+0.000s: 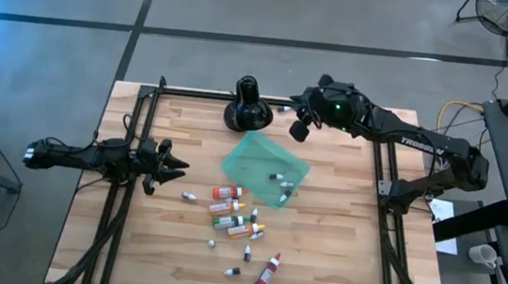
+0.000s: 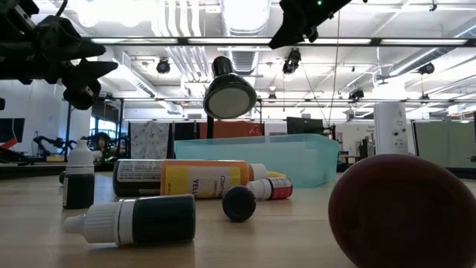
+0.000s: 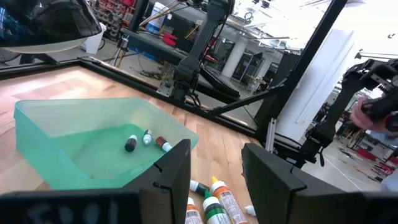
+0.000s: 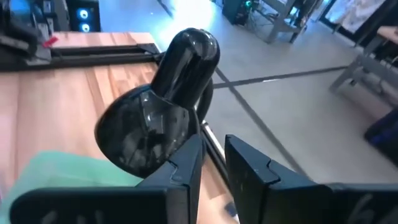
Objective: Pick & Place food coloring
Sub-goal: Put the small black food coloring bottle into the green bin
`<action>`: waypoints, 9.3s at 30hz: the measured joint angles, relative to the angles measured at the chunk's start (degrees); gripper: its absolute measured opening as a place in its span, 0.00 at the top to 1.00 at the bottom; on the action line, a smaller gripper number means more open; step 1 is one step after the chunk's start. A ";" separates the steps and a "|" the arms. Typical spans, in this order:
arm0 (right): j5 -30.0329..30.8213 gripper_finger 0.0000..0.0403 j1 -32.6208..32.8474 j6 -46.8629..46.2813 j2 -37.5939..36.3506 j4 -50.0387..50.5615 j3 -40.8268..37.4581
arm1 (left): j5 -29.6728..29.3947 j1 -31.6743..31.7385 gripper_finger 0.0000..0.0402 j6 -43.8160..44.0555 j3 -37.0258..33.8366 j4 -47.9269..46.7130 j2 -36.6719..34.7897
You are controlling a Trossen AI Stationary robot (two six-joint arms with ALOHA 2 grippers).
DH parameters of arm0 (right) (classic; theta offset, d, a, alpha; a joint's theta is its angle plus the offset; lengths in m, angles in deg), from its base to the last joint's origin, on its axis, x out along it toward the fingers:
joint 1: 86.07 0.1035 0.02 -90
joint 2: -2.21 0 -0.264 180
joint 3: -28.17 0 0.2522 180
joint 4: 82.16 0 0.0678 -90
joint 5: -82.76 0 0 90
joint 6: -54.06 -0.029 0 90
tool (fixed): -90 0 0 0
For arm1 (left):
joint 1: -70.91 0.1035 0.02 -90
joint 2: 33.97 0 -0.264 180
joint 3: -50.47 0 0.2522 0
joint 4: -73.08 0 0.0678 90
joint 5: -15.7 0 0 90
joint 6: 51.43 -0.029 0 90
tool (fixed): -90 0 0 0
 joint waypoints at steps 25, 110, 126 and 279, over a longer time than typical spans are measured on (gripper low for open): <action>-2.14 0.81 -2.30 -17.14 1.83 -2.34 2.84 | 0.00 0.02 0.71 0.00 0.00 0.02 0.00; -23.23 0.57 -26.10 33.17 43.48 23.42 29.09 | 0.00 0.04 0.71 -0.01 0.02 0.02 0.00; -23.12 0.57 -25.88 27.76 43.52 20.59 29.09 | 0.76 0.04 0.71 -0.02 0.00 -0.03 0.00; -22.81 0.89 -27.31 12.79 42.14 14.38 22.84 | 6.43 0.02 0.71 -3.66 0.00 -0.57 0.01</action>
